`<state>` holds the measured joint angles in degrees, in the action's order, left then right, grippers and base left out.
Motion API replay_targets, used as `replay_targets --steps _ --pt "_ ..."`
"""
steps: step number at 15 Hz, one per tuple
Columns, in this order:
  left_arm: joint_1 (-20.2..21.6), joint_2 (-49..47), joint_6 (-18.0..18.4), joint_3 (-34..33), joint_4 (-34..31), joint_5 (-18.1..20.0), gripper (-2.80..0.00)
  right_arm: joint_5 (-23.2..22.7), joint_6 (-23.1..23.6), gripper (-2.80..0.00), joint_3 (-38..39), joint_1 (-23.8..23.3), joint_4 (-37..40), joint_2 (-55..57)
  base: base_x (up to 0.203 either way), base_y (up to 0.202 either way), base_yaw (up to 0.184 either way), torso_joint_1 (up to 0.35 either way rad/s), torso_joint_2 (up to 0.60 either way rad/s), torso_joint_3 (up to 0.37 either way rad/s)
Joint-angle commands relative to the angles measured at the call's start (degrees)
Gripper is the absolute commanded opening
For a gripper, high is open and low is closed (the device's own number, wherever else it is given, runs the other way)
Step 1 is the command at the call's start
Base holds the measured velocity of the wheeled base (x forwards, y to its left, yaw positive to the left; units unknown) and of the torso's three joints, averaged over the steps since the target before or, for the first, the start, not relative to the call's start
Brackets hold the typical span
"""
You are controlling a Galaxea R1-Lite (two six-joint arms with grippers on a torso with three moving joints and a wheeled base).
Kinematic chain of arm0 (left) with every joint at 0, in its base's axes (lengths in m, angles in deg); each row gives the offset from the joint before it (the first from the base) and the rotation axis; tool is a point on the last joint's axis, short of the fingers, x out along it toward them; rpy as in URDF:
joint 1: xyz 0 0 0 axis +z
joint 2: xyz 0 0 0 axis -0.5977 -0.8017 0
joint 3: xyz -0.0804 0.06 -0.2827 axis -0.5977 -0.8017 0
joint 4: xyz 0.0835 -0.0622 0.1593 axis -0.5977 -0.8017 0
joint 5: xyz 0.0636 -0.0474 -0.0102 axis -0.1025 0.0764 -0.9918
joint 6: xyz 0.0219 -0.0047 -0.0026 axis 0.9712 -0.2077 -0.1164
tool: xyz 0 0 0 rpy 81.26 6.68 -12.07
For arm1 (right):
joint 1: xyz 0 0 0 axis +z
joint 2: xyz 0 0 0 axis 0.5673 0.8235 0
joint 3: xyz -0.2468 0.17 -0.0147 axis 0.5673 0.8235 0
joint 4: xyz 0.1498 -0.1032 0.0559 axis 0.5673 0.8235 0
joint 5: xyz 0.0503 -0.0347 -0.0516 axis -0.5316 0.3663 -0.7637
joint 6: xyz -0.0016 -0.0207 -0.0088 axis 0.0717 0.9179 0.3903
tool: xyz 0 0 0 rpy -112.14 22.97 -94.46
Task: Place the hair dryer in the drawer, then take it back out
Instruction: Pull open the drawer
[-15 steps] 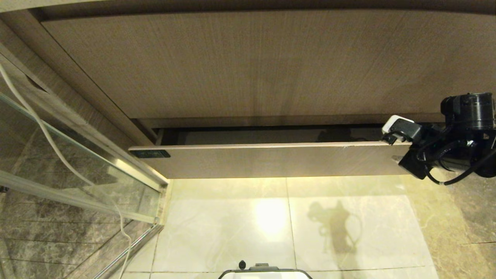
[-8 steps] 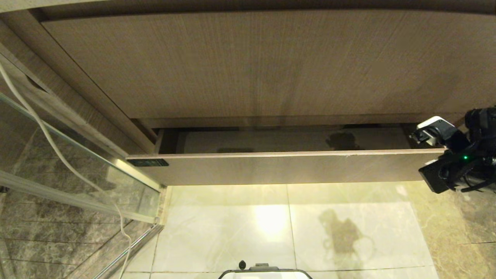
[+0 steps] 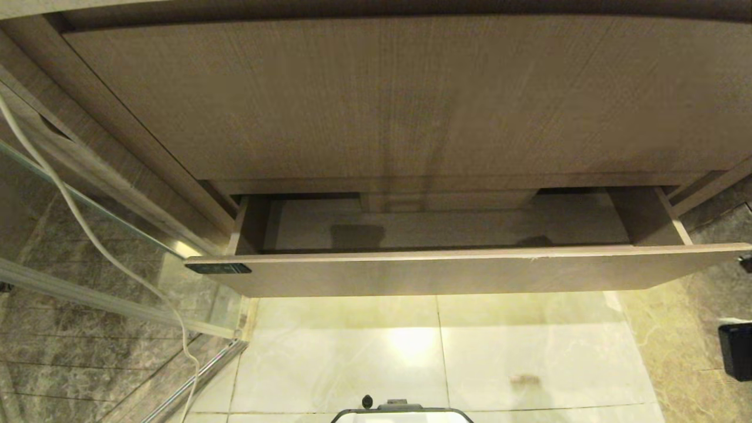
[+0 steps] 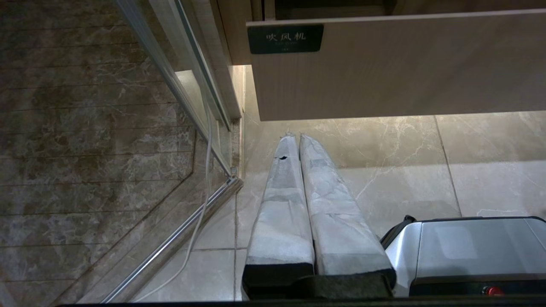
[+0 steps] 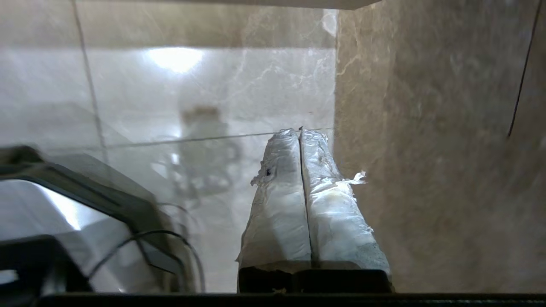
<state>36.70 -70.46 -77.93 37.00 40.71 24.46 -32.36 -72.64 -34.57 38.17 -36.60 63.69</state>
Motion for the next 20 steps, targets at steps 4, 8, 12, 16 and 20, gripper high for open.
replay_targets --steps 4,8,12,16,20 --pt "0.0 0.0 0.0 -0.1 0.0 0.0 -2.8 -4.2 -3.2 -2.8 14.8 -2.2 0.2 -32.3 0.0 0.0 0.0 0.0 0.0 0.0" --pt "0.0 0.0 0.0 -0.1 0.0 0.0 -2.8 -9.1 -3.0 -2.8 22.9 -2.5 -0.9 -48.9 0.0 0.0 0.0 0.0 0.0 0.0" --pt "0.0 0.1 0.0 -0.1 0.0 0.0 -2.8 -19.8 -0.3 -2.8 25.4 -3.3 -1.8 -59.9 0.0 0.0 0.0 0.0 0.0 0.0" --pt "0.0 0.0 0.0 0.0 0.0 0.0 -2.8 -20.9 -1.9 -2.8 25.6 -3.3 -1.5 -61.2 0.0 0.0 0.0 0.0 0.0 0.0" --pt "0.0 0.0 0.0 -0.1 0.0 0.0 -2.8 -21.0 -2.6 -2.8 25.6 -3.3 -1.5 -61.1 0.0 0.0 0.0 0.0 0.0 0.0"
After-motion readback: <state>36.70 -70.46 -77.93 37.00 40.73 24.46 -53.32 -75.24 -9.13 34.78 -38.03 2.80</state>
